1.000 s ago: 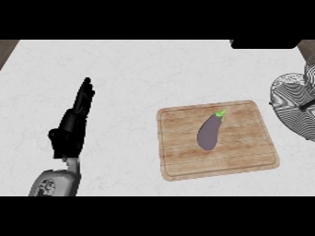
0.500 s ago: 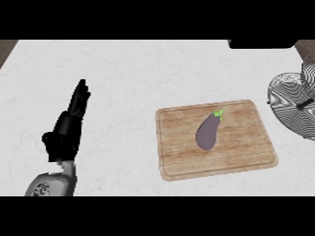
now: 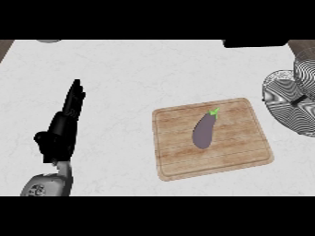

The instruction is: Pick the cupcake from the cutting board and place it in the tiered basket

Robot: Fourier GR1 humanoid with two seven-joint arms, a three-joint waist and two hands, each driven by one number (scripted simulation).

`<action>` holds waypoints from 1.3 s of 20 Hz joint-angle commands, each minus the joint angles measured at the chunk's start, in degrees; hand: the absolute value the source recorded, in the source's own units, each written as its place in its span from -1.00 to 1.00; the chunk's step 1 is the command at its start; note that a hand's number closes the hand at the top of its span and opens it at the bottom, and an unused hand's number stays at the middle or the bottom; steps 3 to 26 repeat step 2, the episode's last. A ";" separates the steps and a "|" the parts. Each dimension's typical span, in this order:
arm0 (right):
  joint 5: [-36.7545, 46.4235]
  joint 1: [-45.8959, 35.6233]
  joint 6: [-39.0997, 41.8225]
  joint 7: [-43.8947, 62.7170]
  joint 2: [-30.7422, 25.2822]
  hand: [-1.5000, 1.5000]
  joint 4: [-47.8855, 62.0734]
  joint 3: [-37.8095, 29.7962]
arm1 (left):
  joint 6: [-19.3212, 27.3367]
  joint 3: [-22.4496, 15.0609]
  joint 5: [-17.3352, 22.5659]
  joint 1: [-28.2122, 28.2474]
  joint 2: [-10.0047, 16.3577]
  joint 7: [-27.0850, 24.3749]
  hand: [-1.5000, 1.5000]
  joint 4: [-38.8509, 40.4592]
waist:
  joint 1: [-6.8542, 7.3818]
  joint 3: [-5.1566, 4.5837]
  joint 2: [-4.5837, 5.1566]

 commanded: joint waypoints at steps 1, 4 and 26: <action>-8.25 10.46 7.52 -6.11 0.27 -1.00 1.39 -11.42 | 1.45 -1.79 -2.02 1.85 -1.09 0.19 0.00 -1.14 | -0.61 0.05 -0.12; -10.15 12.77 10.46 -7.67 -1.68 -1.00 3.05 -13.37 | -0.58 1.27 1.32 -0.77 0.58 1.63 0.00 -1.07 | -0.60 0.03 -0.04; -10.15 12.77 10.46 -7.67 -1.68 -1.00 3.05 -13.37 | -0.58 1.27 1.32 -0.77 0.58 1.63 0.00 -1.07 | -0.60 0.03 -0.04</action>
